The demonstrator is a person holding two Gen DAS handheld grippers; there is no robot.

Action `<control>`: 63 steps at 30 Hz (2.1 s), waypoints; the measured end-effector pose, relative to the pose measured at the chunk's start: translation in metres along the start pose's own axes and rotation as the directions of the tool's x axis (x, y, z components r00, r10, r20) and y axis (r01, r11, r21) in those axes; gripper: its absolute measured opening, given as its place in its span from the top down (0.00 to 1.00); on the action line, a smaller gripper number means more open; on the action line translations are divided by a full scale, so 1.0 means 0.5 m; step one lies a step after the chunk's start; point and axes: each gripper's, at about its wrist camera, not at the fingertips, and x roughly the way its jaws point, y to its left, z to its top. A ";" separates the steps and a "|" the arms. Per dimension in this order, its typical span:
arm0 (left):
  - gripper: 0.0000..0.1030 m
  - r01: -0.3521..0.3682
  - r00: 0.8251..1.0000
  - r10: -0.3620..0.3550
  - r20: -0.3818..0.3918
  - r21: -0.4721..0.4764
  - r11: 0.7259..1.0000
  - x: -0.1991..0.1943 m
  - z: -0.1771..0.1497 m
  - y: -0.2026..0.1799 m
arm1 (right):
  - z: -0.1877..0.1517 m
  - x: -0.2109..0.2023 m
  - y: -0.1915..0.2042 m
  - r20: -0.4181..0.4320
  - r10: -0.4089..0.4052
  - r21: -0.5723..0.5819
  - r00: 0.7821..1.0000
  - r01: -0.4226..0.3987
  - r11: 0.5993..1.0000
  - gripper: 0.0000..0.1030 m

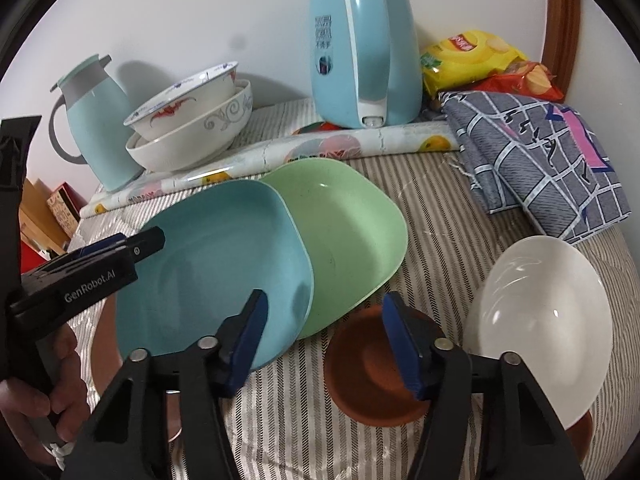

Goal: Organize plates and bowls
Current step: 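Move both grippers toward the rim of the teal plate, then close the left gripper on the teal plate rim while the right gripper also closes on it, then lift the teal plate with both grippers and carry it over the pink plate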

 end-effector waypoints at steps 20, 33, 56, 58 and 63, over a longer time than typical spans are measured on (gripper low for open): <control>0.90 0.106 0.994 -0.106 0.012 -0.010 0.994 -0.040 -0.017 -0.007 | -0.010 -0.017 0.014 0.012 0.010 0.002 1.000 -0.010 1.000 0.89; 0.90 0.131 0.989 -0.130 0.067 0.000 0.991 -0.145 -0.047 -0.022 | -0.041 -0.125 0.009 0.080 0.007 0.040 0.997 -0.010 0.999 0.90; 0.90 0.113 0.985 -0.112 0.131 0.000 0.994 -0.301 -0.138 -0.038 | -0.132 -0.279 0.001 0.169 0.034 0.054 0.985 -0.043 0.998 0.92; 0.90 0.113 0.985 -0.111 0.133 -0.003 0.994 -0.305 -0.144 -0.035 | -0.135 -0.286 0.004 0.175 0.034 0.054 0.984 -0.044 0.998 0.92; 0.90 0.108 0.986 -0.105 0.127 -0.016 0.994 -0.307 -0.156 -0.024 | -0.141 -0.290 0.014 0.176 0.042 0.050 0.984 -0.051 0.997 0.92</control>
